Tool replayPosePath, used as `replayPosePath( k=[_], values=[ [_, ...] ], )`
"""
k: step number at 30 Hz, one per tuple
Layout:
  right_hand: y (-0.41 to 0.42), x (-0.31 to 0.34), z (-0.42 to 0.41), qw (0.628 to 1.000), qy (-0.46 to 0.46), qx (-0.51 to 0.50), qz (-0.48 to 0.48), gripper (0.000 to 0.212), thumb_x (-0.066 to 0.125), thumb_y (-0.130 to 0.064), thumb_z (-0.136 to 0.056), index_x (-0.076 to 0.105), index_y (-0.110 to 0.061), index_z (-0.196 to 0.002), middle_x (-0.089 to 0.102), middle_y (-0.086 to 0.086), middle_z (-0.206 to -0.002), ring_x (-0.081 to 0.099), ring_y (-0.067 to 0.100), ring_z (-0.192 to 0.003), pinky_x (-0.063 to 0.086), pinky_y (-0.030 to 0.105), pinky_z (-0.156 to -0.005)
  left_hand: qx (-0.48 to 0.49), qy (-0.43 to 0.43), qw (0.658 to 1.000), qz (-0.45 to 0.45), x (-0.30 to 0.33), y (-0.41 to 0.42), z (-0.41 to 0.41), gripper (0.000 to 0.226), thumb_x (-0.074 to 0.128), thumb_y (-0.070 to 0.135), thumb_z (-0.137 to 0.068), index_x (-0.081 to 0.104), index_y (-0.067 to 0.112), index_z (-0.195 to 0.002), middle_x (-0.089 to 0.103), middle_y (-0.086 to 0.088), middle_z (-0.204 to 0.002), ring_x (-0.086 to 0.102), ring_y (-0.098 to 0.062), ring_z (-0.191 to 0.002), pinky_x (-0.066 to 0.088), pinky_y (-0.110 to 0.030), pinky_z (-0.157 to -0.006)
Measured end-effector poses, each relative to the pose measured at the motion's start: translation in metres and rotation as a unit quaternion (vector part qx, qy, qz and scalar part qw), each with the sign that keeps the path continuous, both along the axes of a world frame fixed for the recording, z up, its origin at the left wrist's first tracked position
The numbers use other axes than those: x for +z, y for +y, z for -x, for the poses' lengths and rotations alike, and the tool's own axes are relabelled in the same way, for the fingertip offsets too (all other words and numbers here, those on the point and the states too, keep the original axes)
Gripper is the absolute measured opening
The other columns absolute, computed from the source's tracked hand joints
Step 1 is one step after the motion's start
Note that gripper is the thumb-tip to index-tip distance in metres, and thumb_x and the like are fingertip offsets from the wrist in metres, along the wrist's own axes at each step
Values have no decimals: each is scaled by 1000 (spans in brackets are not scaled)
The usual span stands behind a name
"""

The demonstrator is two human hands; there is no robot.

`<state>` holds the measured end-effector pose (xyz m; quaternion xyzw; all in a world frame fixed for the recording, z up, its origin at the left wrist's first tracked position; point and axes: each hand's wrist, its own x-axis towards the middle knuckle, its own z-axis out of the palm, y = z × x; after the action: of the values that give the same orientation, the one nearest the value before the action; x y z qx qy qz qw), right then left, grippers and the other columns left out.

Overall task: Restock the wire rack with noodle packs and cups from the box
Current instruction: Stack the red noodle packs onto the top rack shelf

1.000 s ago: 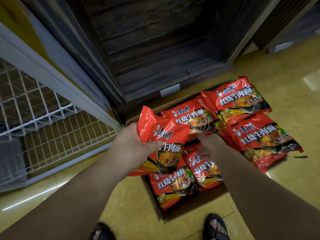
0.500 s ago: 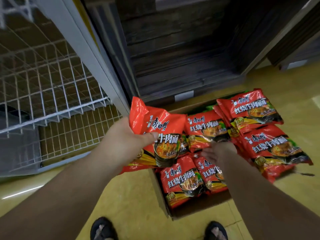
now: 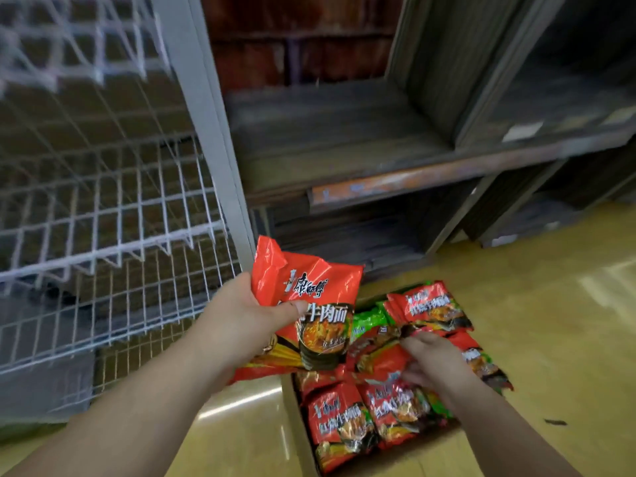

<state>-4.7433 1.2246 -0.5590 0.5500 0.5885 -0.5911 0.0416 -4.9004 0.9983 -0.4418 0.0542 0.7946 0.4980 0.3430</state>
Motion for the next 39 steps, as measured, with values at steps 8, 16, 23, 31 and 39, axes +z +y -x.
replayPosePath(
  k=[8,16,23,31,39],
  values=[
    [14,163,12,985,168,-16,-40,18,64,-15,-94,57,-7,-80,61,15,-78,63,20,-66,57,30,-63,24,95,994,-49,158,-15,1,29,85,26,-75,68,27,-99,77,6,-87,74,-16,-83,58,-39,-82],
    [5,304,10,964,265,-2,-37,19,62,-17,-96,62,1,-99,71,18,-105,73,25,-92,60,38,-79,61,147,983,-94,278,-31,-27,32,85,28,-74,67,25,-101,77,2,-90,74,-22,-85,58,-44,-83],
    [-13,410,-5,927,370,49,-34,18,61,-16,-96,60,2,-99,71,23,-105,73,27,-94,60,31,-67,139,176,962,-157,359,-58,-58,31,82,21,-76,66,21,-102,78,-1,-84,75,-24,-79,59,-43,-75],
    [-68,478,38,870,480,108,-20,27,61,-15,-96,47,-9,-74,71,12,-84,73,19,-80,58,27,-63,272,162,928,-196,389,-119,-49,28,81,15,-77,65,17,-101,78,-11,-86,74,-32,-76,58,-41,-65],
    [-183,474,143,853,510,92,62,25,64,-10,-93,49,-9,-73,72,15,-84,74,24,-79,62,34,-68,342,116,902,-237,375,-223,44,34,81,13,-76,59,15,-101,75,-17,-91,72,-38,-79,59,-49,-70]
  ],
)
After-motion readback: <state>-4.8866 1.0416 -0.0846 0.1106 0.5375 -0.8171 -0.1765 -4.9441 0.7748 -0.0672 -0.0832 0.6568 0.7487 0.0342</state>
